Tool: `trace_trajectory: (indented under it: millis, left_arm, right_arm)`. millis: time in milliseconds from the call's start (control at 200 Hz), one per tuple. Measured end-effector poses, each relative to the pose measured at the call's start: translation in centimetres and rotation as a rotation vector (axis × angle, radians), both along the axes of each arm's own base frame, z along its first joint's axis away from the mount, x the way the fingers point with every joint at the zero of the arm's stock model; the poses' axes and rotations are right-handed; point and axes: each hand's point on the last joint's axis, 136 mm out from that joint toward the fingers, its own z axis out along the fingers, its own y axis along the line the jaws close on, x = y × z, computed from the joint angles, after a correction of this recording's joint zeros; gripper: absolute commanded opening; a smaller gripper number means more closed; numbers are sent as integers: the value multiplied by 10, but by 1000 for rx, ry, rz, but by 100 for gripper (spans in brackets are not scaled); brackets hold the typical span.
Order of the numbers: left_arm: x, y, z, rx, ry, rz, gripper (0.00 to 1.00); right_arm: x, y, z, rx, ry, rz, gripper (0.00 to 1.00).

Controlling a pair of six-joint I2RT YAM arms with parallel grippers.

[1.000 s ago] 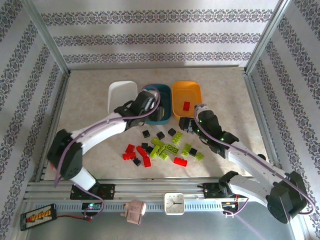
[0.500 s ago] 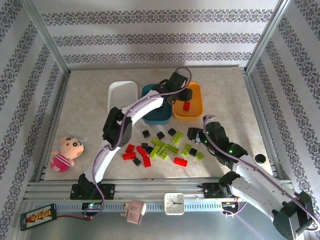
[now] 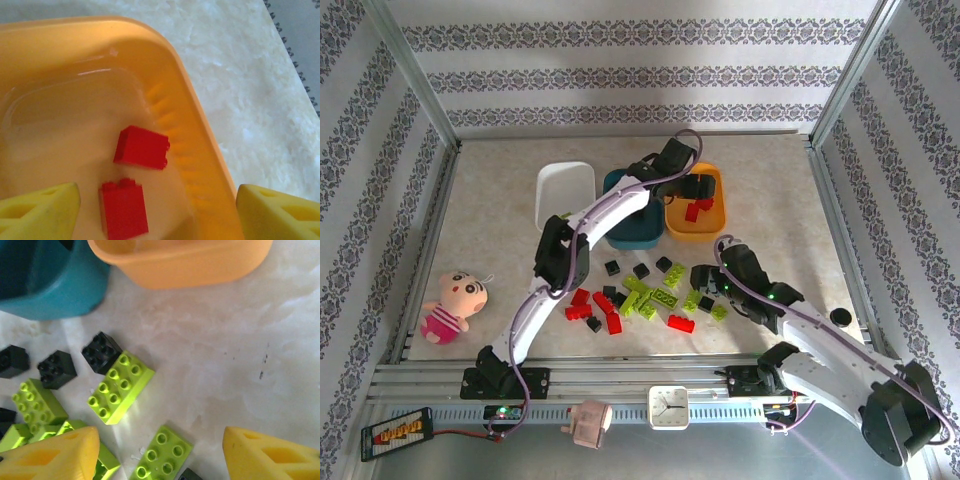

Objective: Sort the legos into containers by color
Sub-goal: Place the lego in the container, then pick up the lego from the center of the table.

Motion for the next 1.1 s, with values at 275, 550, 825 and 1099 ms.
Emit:
trace_trajectory:
  millis: [275,550,825,1099]
  left_arm:
    - [-111,86,79,-109,-106,13,100]
    - [-206,180,56,-143,-165,124,100]
    - [-250,232,57,-199,-255,212,100]
    - [-266,257,48,-192,-270,266,100]
  right_arm:
    - [1,29,-16,-28,63,32,66]
    - [10,52,-40,-52,106,-16,66]
    - [22,69,-54,-45,125,-45,69]
    - [31,70,-68,-85,158,-84,60]
